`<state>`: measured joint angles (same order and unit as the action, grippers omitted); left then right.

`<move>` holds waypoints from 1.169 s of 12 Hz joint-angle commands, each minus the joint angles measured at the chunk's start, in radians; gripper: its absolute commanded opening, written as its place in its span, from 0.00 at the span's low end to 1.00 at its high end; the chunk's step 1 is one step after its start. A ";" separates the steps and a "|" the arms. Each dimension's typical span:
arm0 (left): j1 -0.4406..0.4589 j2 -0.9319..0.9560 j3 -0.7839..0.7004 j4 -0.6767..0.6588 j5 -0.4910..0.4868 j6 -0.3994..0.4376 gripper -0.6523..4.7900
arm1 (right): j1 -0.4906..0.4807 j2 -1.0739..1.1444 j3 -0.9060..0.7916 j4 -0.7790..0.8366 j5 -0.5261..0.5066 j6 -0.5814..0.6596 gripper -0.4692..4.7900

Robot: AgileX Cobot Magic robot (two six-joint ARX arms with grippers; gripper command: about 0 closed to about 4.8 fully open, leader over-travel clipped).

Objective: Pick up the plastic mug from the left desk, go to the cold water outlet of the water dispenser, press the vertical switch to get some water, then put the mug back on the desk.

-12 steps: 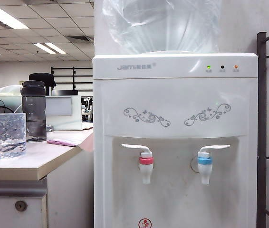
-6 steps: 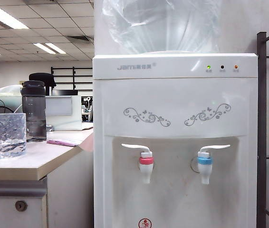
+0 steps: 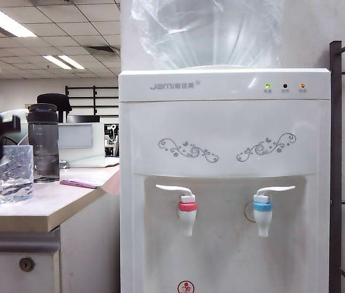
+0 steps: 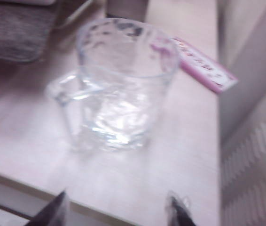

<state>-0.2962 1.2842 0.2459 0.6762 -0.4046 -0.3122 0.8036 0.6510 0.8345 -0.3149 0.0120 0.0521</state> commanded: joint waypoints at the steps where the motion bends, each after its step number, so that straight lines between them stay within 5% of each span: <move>1: 0.001 0.138 0.004 0.161 -0.093 -0.003 0.71 | 0.002 -0.003 0.004 -0.011 0.008 0.004 0.09; 7: 0.001 0.338 0.169 0.170 -0.193 -0.036 0.71 | 0.001 -0.003 0.004 -0.063 0.012 0.003 0.09; 8: 0.012 0.340 0.172 0.149 -0.294 -0.037 0.71 | 0.001 -0.003 0.004 -0.063 0.012 0.003 0.09; 9: 0.138 0.340 0.172 0.148 -0.190 -0.010 0.71 | -0.001 -0.002 0.004 -0.063 0.013 -0.001 0.09; 10: 0.147 0.346 0.177 0.149 -0.175 0.050 0.71 | -0.002 -0.002 0.004 -0.063 0.016 -0.001 0.09; 14: 0.147 0.375 0.217 0.148 -0.183 0.050 0.71 | -0.004 -0.002 0.004 -0.063 0.015 0.000 0.09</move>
<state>-0.1501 1.6573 0.4526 0.8139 -0.5766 -0.2626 0.7998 0.6502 0.8345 -0.3920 0.0261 0.0532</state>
